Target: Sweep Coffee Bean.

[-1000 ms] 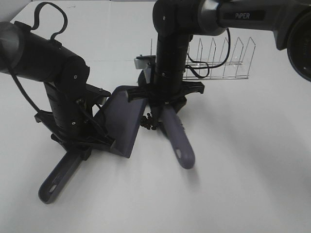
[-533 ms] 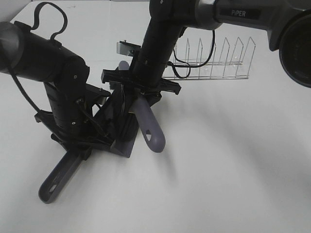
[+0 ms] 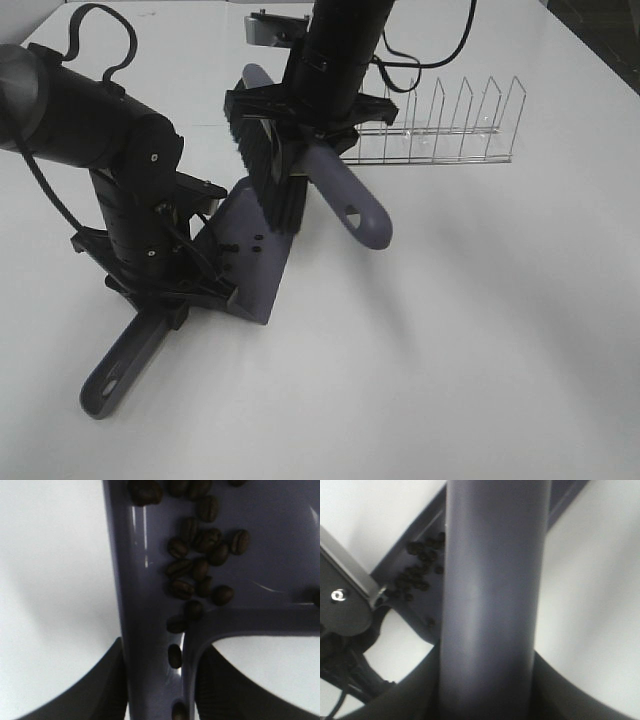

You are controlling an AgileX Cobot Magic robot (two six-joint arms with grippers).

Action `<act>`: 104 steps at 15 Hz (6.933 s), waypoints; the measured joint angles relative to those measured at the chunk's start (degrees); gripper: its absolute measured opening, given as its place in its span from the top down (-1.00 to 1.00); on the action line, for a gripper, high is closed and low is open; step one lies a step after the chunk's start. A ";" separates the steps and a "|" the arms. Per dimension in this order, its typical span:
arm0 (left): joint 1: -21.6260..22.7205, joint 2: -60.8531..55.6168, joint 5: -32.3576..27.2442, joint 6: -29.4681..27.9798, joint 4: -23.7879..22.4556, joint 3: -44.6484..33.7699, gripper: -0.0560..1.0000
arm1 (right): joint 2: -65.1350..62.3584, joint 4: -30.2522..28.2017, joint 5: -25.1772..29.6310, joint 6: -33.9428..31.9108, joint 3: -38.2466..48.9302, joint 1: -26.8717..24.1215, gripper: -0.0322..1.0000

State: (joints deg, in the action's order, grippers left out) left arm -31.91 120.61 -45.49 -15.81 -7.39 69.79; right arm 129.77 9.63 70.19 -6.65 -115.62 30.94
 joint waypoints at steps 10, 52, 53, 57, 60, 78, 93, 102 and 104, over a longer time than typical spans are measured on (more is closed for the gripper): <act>0.00 0.00 0.11 0.00 0.29 0.00 0.29 | -15.18 -21.26 0.34 -1.03 25.32 -8.65 0.41; 0.00 0.29 -3.21 -0.46 2.41 0.40 0.29 | 6.99 -11.34 0.63 2.58 -3.55 -26.18 0.41; 0.00 0.29 -3.21 -0.46 2.46 0.40 0.29 | 8.42 -11.69 0.63 2.58 -6.76 -26.24 0.41; 0.00 0.29 -3.38 -0.46 2.58 0.40 0.29 | 11.29 -12.15 0.52 2.58 -10.89 -26.24 0.41; 0.00 0.29 -3.50 -0.46 2.58 0.40 0.29 | 13.12 -10.31 0.00 2.52 -11.12 -26.47 0.41; 0.63 2.29 -6.76 -1.09 5.67 6.30 0.29 | -4.35 -6.13 -0.23 2.86 -2.12 -26.64 -0.35; 5.61 7.68 -11.34 1.78 8.14 18.96 -0.38 | -44.06 -2.98 -0.11 4.07 34.49 -26.64 -0.33; 9.05 -7.68 -21.60 11.75 13.29 19.65 -0.43 | -53.40 -2.98 -0.06 3.84 36.61 -26.64 -0.33; 16.62 -11.97 -22.75 14.09 13.52 19.65 -0.43 | -55.86 -2.98 -0.06 3.78 36.61 -26.64 -0.33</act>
State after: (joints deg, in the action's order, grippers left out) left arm -15.30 108.63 -68.24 -1.72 6.13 89.44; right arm 73.91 6.65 70.13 -2.86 -79.01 4.30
